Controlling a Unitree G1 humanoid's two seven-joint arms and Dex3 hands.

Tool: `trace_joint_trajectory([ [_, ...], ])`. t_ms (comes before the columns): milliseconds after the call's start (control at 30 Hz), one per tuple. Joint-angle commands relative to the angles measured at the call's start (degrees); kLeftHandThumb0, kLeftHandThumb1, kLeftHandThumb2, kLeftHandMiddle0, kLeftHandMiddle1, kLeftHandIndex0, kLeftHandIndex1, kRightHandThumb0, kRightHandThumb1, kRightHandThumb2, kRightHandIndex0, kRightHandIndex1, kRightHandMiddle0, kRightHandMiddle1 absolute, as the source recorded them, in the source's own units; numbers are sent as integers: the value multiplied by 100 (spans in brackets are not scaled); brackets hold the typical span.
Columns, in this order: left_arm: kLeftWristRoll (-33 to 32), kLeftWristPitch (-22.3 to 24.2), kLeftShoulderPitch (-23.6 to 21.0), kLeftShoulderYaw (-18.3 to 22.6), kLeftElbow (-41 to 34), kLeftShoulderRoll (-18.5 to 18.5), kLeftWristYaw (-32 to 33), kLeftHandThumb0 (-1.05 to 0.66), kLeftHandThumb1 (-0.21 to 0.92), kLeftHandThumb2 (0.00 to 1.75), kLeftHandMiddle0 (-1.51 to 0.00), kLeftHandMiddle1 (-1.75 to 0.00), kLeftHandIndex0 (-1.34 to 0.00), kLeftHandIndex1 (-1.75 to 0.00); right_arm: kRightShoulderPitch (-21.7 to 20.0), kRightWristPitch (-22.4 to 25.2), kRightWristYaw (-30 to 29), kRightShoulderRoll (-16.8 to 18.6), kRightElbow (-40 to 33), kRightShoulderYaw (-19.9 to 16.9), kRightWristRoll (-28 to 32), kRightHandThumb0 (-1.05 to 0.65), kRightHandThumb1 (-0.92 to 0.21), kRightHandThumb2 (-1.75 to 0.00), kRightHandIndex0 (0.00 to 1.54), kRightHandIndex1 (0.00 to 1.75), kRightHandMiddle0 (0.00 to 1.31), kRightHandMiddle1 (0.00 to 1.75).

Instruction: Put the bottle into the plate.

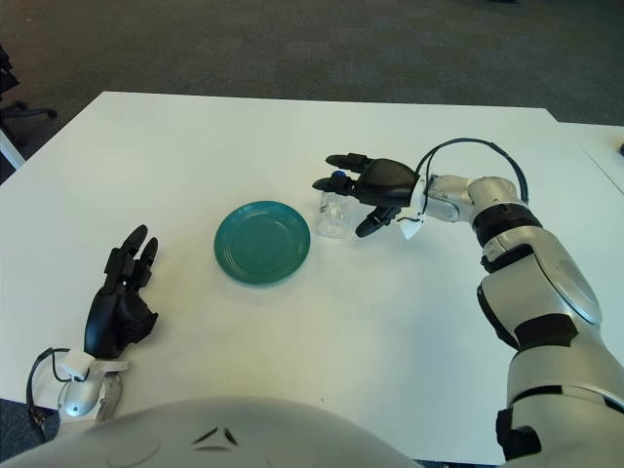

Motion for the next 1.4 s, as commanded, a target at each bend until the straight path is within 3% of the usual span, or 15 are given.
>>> trace_joint_trajectory([
  [0, 97, 229, 202, -98, -70, -96, 0, -91, 92, 106, -23, 0, 0, -52, 4, -69, -210, 14, -48, 48, -51, -104, -92, -48, 8, 1, 0, 27],
  [433, 278, 568, 547, -100, -625, -152, 73, -90, 92, 107, -23, 0, 0, -56, 21, -161, -630, -19, -5, 272, -268, -100, -92, -55, 13, 2, 0, 26],
  [800, 319, 483, 692, -127, -676, -222, 65, -92, 92, 107, -22, 0, 0, -56, 18, -225, -602, -24, 71, 343, -237, -100, -92, -56, 11, 0, 0, 23],
  [1367, 373, 410, 1251, -162, -1025, -339, 74, -91, 92, 106, -21, 0, 0, -58, -23, -105, -512, 372, 541, 409, -113, -101, -92, -49, 13, 1, 0, 37],
])
